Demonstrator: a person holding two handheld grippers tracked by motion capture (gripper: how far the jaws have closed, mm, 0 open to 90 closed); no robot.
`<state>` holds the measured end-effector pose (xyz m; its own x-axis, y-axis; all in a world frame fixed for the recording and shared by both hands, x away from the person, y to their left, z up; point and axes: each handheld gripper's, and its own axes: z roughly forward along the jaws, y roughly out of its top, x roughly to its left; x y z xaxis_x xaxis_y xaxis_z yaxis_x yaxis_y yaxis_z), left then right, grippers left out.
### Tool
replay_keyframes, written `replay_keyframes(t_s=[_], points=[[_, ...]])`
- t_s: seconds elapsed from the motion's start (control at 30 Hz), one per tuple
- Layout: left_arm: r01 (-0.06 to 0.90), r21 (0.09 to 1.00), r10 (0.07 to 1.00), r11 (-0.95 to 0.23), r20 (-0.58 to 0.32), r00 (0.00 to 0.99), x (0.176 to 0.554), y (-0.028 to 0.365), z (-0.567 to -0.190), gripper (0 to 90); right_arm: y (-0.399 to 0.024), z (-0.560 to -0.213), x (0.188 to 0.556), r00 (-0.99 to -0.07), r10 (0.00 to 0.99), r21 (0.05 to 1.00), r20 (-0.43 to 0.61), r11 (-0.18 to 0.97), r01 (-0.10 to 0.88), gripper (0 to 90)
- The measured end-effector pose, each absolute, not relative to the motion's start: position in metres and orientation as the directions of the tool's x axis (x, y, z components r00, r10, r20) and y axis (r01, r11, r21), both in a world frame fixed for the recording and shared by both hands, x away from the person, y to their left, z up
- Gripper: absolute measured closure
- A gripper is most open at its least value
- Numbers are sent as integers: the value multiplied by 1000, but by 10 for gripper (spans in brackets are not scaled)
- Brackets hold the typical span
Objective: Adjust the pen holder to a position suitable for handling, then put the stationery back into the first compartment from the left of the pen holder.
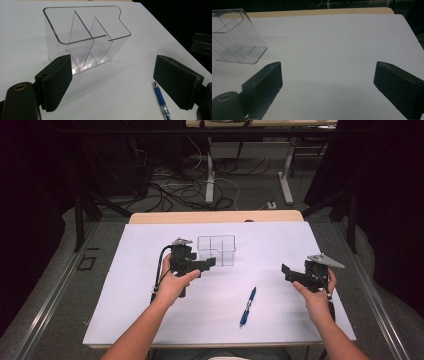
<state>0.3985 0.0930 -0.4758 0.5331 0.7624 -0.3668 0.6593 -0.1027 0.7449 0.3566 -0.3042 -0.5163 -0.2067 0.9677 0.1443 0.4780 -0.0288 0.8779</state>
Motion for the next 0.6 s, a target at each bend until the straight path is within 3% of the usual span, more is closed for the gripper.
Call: replay_keyframes(t_s=[0.6], points=[[674, 717, 721, -176, -372, 584, 393, 74, -477, 181, -306, -516, 357, -203, 968, 872, 146, -29, 488, 79]])
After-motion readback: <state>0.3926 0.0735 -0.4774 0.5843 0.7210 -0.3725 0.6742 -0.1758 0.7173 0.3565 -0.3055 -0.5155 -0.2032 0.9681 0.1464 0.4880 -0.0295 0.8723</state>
